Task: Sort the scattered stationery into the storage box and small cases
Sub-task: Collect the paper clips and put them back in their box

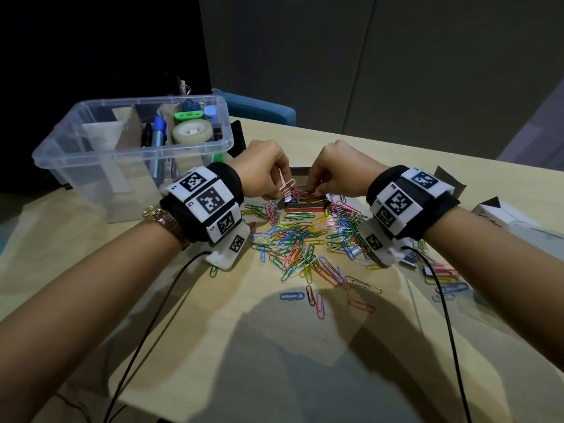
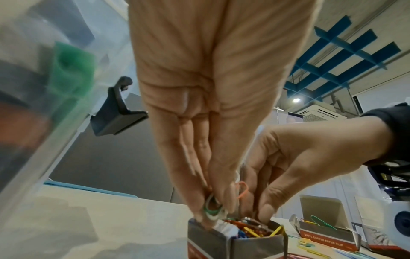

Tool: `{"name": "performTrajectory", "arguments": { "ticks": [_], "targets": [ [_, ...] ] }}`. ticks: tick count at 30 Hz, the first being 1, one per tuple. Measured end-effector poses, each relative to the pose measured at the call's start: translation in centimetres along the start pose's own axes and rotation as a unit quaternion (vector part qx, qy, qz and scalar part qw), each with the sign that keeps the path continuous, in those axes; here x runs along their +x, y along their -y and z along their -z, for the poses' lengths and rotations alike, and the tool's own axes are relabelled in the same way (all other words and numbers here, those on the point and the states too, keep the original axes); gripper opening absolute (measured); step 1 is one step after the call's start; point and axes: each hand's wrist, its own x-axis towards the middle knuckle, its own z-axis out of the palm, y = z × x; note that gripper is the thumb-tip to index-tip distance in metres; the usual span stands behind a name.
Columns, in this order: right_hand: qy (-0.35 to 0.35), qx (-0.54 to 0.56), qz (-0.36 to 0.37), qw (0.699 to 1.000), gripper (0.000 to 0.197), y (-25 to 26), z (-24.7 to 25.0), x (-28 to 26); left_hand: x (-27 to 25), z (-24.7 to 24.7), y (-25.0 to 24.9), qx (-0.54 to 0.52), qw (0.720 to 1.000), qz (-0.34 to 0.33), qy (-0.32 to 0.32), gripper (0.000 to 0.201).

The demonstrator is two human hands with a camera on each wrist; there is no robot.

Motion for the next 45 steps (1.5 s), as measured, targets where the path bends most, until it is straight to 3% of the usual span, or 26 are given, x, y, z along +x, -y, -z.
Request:
{"name": "performTrajectory", "arguments": {
  "ticks": [6,14,22,26,30,32,35,37,39,42,45],
  "targets": [
    [-0.048,0.025,-0.018,0.998,0.014,-0.9,0.8,-0.7,0.7,-0.3,-1.2,0.012,1.0,-0.012,-0.008,0.018],
    [-0.01,-0.047,-0.028,0.998,0.008,-0.6,0.6,-1.9,2.0,-0.2,-1.9,0.042,0.998,-0.004,-0.043,0.017],
    [-0.08,-0.048,-0.09,0.992,0.005,-1.7,2.0,-1.9,2.4,-1.3,-2.6,0.066,0.997,-0.028,0.011,0.028],
    [-0.087,-0.05,-0.096,0.99,0.006,-1.9,2.1,-2.5,2.1,-1.0,-2.4,0.042,0.997,-0.056,0.033,0.029],
    [-0.088,-0.062,-0.073,0.992,0.007,-1.1,2.0,-3.1,1.4,-1.1,-2.6,0.1,0.993,-0.058,0.031,0.022],
    [-0.055,-0.046,-0.042,0.997,0.007,-0.3,2.2,-3.5,0.9,-0.9,-2.6,0.102,0.993,-0.059,-0.001,0.018],
    [0.104,0.014,0.031,0.994,0.024,1.1,1.7,-4.0,-0.5,-0.3,-2.7,0.114,0.991,-0.049,-0.048,0.004],
    [0.153,0.012,0.056,0.986,0.04,1.7,0.8,-3.9,-1.5,0.1,-2.8,0.16,0.987,-0.011,-0.016,0.017],
    [0.135,-0.02,0.067,0.988,0.054,1.9,0.0,-3.6,-2.1,0.3,-2.8,0.204,0.975,0.034,0.076,0.034],
    [0.126,-0.016,0.064,0.99,0.055,2.1,-0.8,-2.9,-2.6,-0.2,-2.8,0.175,0.963,0.078,0.189,0.047],
    [0.148,0.009,0.065,0.987,0.047,2.2,-1.6,-2.5,-2.5,-1.4,-3.0,0.183,0.966,0.053,0.172,0.041]
  ]
}}
